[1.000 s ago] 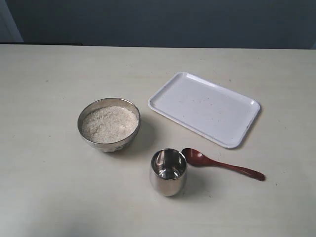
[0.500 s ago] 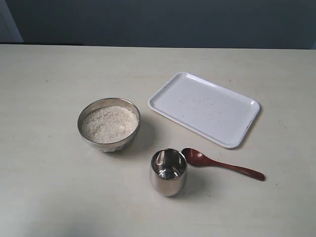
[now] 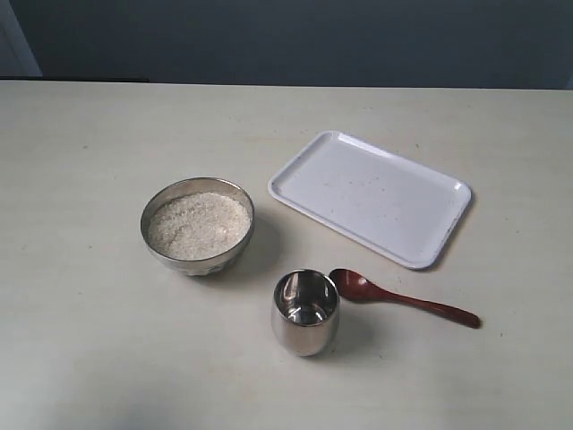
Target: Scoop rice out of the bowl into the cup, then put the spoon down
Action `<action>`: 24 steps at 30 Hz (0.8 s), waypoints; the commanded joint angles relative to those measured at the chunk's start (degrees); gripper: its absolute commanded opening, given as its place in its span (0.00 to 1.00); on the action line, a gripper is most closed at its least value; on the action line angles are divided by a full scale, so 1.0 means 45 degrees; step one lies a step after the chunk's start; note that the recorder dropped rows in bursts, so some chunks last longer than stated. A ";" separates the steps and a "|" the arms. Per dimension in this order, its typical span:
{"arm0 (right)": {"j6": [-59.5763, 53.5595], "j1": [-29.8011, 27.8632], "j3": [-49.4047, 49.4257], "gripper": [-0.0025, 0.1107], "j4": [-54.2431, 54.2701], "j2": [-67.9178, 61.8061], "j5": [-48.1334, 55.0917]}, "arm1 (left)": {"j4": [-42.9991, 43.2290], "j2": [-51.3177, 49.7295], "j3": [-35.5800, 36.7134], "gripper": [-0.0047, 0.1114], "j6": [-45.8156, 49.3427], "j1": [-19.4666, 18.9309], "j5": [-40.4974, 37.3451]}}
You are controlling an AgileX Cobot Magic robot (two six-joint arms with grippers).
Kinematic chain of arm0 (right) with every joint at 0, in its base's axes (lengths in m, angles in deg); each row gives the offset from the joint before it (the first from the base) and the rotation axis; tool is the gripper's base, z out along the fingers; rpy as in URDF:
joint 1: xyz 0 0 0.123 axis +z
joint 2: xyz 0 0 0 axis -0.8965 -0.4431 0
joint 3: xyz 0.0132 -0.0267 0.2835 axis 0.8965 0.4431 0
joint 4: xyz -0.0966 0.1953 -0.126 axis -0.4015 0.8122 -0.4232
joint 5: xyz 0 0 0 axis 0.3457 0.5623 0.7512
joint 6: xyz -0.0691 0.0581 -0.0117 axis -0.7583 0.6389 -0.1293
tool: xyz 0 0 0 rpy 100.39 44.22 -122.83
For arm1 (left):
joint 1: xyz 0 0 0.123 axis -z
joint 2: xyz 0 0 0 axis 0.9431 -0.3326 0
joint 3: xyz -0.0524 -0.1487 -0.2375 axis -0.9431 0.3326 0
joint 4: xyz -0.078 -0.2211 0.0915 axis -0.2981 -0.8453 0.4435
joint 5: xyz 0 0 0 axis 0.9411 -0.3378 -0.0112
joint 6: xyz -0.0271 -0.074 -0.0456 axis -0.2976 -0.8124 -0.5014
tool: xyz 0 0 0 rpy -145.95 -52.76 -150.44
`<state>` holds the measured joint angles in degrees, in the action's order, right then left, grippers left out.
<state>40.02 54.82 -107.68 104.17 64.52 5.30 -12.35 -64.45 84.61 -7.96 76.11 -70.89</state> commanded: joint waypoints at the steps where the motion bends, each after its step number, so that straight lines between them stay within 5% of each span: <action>1: -0.0895 -0.0022 -0.5244 0.02 -0.2515 -0.5301 0.3965 | 0.0056 0.0055 -0.0031 0.04 -0.0060 0.0074 0.0149; 6: -0.0681 0.1742 -0.9419 0.02 -0.4707 -1.1191 0.7722 | 0.0056 0.0055 -0.0031 0.04 -0.0060 0.0074 0.0149; 10: 0.1333 0.5291 -0.9357 0.02 -0.8769 -1.4214 0.8017 | 0.0056 0.0055 -0.0031 0.04 -0.0060 0.0074 0.0149; 13: 0.2380 0.6675 -0.9210 0.05 -1.0010 -1.5473 0.8017 | 0.0056 0.0055 -0.0031 0.04 -0.0060 0.0074 0.0149; 19: 0.2384 0.8231 -0.8580 0.38 -0.9902 -1.6746 0.8017 | 0.0056 0.0055 -0.0031 0.04 -0.0060 0.0027 0.0149; 24: 0.2465 0.8639 -0.7460 0.38 -1.0319 -1.6847 0.8017 | 0.0056 0.0055 -0.0031 0.04 -0.0060 -0.0211 0.0149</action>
<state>50.73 93.25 -143.61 59.10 -11.41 41.07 -12.35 -64.45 84.61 -7.96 75.74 -70.89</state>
